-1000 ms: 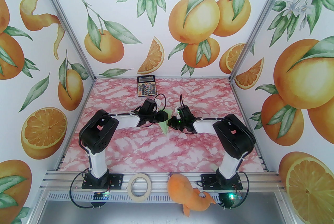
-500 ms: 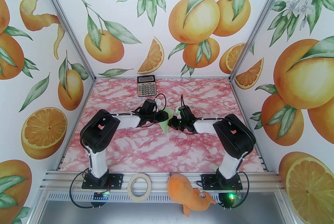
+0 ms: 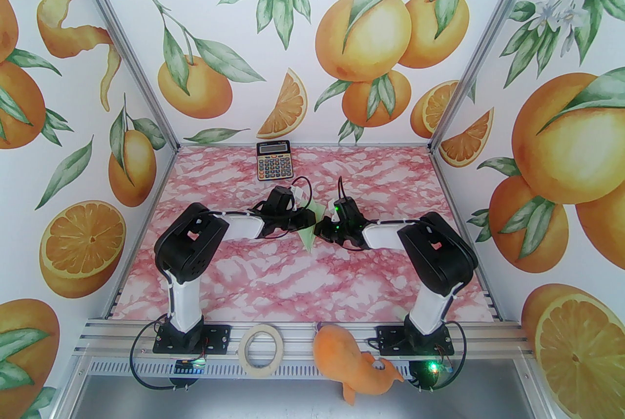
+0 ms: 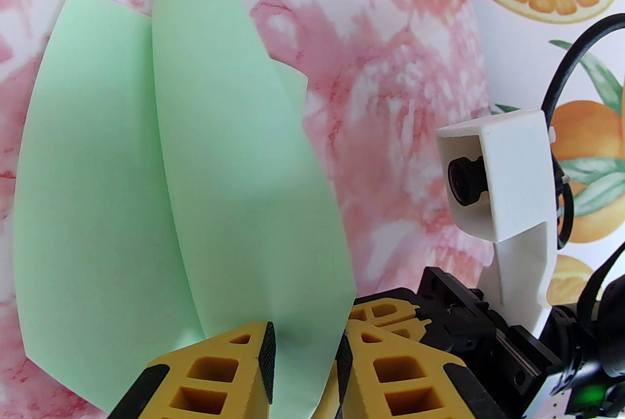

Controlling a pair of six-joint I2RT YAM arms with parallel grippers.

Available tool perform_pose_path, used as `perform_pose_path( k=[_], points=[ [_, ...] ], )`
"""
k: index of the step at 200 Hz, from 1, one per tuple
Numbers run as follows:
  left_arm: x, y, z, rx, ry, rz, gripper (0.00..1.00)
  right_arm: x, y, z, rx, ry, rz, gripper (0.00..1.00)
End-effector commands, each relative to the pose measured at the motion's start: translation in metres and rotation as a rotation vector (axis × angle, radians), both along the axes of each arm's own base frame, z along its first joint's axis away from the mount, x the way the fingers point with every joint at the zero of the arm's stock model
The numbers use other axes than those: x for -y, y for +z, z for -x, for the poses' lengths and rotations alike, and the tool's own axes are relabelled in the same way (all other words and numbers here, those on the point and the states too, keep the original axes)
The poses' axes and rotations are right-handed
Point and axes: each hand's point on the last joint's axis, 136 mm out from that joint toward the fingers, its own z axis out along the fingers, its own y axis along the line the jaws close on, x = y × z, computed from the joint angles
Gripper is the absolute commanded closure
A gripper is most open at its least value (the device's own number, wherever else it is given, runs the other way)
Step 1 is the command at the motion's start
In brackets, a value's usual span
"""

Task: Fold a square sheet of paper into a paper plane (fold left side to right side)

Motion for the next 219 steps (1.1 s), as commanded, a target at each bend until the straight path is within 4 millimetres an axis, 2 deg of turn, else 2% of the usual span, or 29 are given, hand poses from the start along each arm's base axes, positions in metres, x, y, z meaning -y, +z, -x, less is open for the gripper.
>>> perform_pose_path(
  k=[1, 56, 157, 181, 219],
  points=[
    [-0.008, 0.002, 0.0, 0.003, 0.011, -0.011, 0.71, 0.006, -0.022, 0.006, -0.05, 0.0, 0.056, 0.93],
    [-0.005, 0.027, -0.009, 0.038, 0.013, 0.031, 0.71, 0.005, -0.025, 0.006, -0.058, 0.005, 0.057, 0.93],
    [-0.003, 0.041, -0.018, 0.059, 0.03, 0.092, 0.71, 0.007, -0.029, 0.007, -0.07, 0.011, 0.076, 0.93],
    [0.0, 0.04, -0.018, 0.051, 0.026, 0.118, 0.71, 0.006, -0.029, 0.007, -0.069, 0.012, 0.076, 0.93],
    [0.002, 0.02, -0.013, 0.009, 0.016, 0.1, 0.71, 0.006, -0.028, 0.005, -0.066, 0.013, 0.076, 0.93]
  ],
)
